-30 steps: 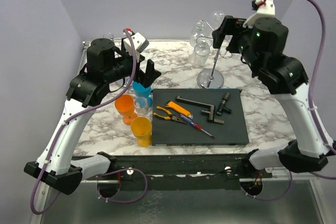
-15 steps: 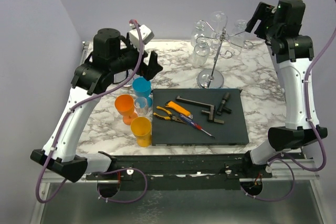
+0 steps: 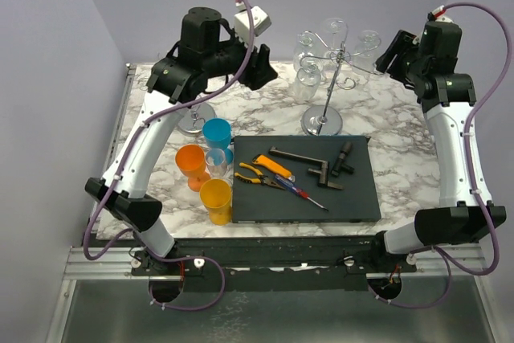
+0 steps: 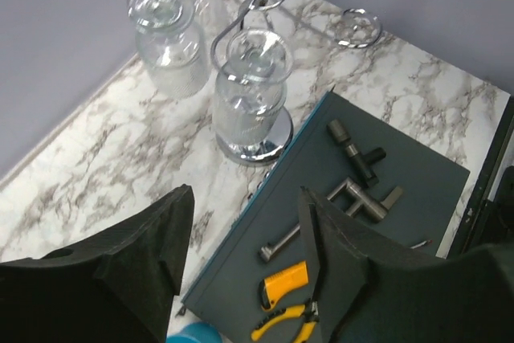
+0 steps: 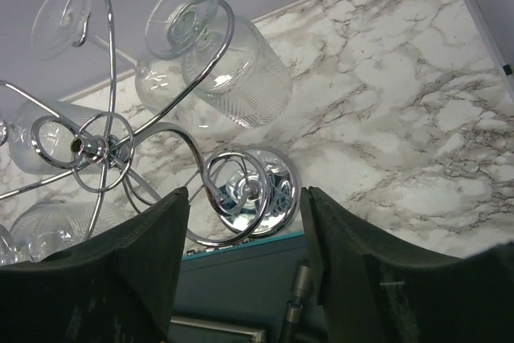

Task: Place the wine glass upside down on the wine glass rack
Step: Adjust the wine rack at the center of the board.

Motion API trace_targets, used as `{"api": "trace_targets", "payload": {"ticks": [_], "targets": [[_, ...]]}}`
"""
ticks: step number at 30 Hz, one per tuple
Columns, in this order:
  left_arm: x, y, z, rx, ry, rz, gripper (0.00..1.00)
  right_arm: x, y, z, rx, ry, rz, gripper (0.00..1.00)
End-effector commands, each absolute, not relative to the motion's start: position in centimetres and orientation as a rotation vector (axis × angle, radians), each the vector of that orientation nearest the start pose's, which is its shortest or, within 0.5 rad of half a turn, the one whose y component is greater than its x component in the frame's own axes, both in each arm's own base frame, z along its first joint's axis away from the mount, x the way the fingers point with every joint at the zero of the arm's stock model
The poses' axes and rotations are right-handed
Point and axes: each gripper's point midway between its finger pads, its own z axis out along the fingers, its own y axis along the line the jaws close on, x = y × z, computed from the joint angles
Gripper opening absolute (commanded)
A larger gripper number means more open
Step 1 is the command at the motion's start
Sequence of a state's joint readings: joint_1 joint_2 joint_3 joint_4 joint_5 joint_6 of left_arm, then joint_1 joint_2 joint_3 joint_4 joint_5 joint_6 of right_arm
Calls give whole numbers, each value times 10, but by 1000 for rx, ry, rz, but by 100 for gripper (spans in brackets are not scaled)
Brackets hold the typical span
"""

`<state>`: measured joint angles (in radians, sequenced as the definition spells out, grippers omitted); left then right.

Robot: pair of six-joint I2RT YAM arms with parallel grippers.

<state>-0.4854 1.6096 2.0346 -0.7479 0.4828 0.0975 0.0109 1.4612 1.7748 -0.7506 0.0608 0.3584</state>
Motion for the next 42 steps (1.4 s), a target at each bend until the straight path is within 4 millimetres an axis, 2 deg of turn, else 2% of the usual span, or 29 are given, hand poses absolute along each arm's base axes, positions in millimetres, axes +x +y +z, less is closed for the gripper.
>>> {"api": "trace_targets", "payload": {"ticks": [1, 4, 12, 13, 16, 19, 25, 28, 35, 42], "targets": [[332, -315, 444, 951, 1611, -800, 57, 413, 16, 381, 374, 1915, 242, 62], [320, -346, 439, 1032, 1576, -816, 53, 414, 15, 374, 383, 1929, 239, 57], [287, -425, 403, 1309, 1442, -725, 54, 412, 15, 363, 394, 1937, 241, 50], [285, -432, 400, 1341, 1411, -698, 53, 412, 6, 363, 412, 1931, 231, 50], [285, -450, 396, 1406, 1313, -602, 53, 414, 6, 361, 416, 1934, 234, 49], [292, -464, 402, 1403, 1232, -529, 50, 415, 5, 358, 419, 1937, 235, 48], [300, -477, 402, 1418, 1115, -414, 48, 416, 0, 355, 435, 1926, 232, 48], [302, -480, 392, 1454, 1076, -361, 42, 418, -3, 357, 447, 1913, 232, 46], [311, -480, 373, 1563, 929, -164, 26, 421, 5, 356, 440, 1907, 309, 39], [328, -476, 377, 1534, 833, 9, 23, 423, 10, 348, 445, 1906, 346, 30]]}}
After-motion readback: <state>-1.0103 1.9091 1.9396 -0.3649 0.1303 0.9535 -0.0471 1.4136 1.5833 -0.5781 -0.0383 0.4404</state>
